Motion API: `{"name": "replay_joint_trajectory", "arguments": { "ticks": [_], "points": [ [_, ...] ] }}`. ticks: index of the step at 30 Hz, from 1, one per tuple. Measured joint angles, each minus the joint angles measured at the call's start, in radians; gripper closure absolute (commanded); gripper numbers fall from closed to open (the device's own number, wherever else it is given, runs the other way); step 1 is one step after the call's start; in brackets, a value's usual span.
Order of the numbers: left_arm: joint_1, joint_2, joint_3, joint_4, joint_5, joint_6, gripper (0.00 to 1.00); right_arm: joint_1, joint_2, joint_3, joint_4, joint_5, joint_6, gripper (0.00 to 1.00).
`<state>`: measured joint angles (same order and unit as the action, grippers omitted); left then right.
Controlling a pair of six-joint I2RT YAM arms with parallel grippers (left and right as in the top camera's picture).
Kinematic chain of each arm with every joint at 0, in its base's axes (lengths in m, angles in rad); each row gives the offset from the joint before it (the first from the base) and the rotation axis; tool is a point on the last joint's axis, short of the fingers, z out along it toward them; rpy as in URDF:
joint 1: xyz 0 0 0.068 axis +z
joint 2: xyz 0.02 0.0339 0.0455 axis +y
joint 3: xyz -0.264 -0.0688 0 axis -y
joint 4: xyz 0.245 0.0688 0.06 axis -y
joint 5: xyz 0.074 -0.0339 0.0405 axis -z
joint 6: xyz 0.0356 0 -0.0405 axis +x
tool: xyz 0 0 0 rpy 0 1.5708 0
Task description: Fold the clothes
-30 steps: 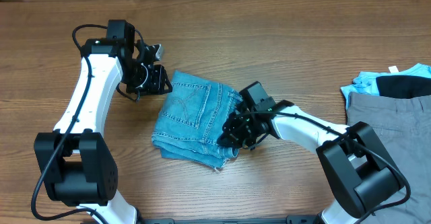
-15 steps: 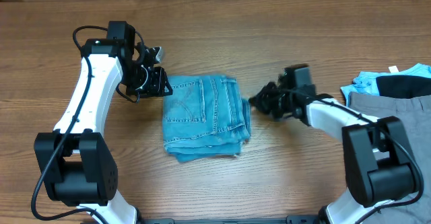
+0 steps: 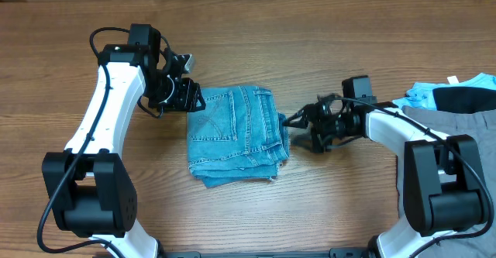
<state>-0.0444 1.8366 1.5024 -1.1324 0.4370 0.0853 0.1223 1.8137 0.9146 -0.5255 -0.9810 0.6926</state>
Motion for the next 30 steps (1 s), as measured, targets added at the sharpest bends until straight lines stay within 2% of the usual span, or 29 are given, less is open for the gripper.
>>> {"name": "replay_joint_trajectory", "arguments": {
  "ticks": [4, 8, 10, 13, 17, 19, 21, 26, 27, 29, 30],
  "points": [
    [0.000, 0.000, 0.000, 0.007, 0.000, 0.000, 0.42, 0.024, 0.000, 0.000, -0.132, 0.082, -0.056, 0.23],
    [0.000, 0.000, 0.000, 0.007, 0.000, 0.000, 0.41, 0.082, 0.000, 0.000, -0.119, 0.127, -0.090, 0.24],
    [0.000, 0.000, 0.000, 0.008, 0.000, 0.000, 0.41, 0.130, 0.000, 0.000, -0.109, 0.146, -0.092, 0.27],
    [0.000, 0.000, 0.000, 0.008, 0.000, 0.000, 0.41, 0.239, 0.000, 0.000, -0.101, 0.209, -0.064, 0.48],
    [0.000, 0.000, 0.000, 0.007, -0.001, 0.000, 0.41, 0.351, 0.000, 0.000, -0.048, 0.288, 0.021, 0.68],
    [0.000, 0.000, 0.000, 0.005, 0.000, 0.000, 0.41, 0.365, 0.000, 0.000, -0.024, 0.311, 0.071, 0.88],
    [0.000, 0.000, 0.000, 0.003, -0.001, 0.000, 0.41, 0.361, 0.000, 0.000, -0.013, 0.338, 0.111, 0.96],
    [0.000, 0.000, 0.000, 0.002, -0.001, 0.000, 0.39, 0.296, -0.001, -0.002, 0.112, 0.387, 0.154, 0.96],
    [0.000, 0.000, 0.000, 0.001, -0.001, 0.000, 0.39, 0.274, -0.001, -0.002, 0.166, 0.394, 0.137, 0.89],
    [0.000, 0.000, 0.000, 0.002, -0.001, 0.000, 0.38, 0.227, -0.001, -0.001, 0.268, 0.406, 0.085, 0.44],
    [0.000, 0.000, 0.000, 0.001, -0.001, 0.000, 0.38, 0.203, -0.001, 0.000, 0.304, 0.404, 0.048, 0.38]
  ]
}}
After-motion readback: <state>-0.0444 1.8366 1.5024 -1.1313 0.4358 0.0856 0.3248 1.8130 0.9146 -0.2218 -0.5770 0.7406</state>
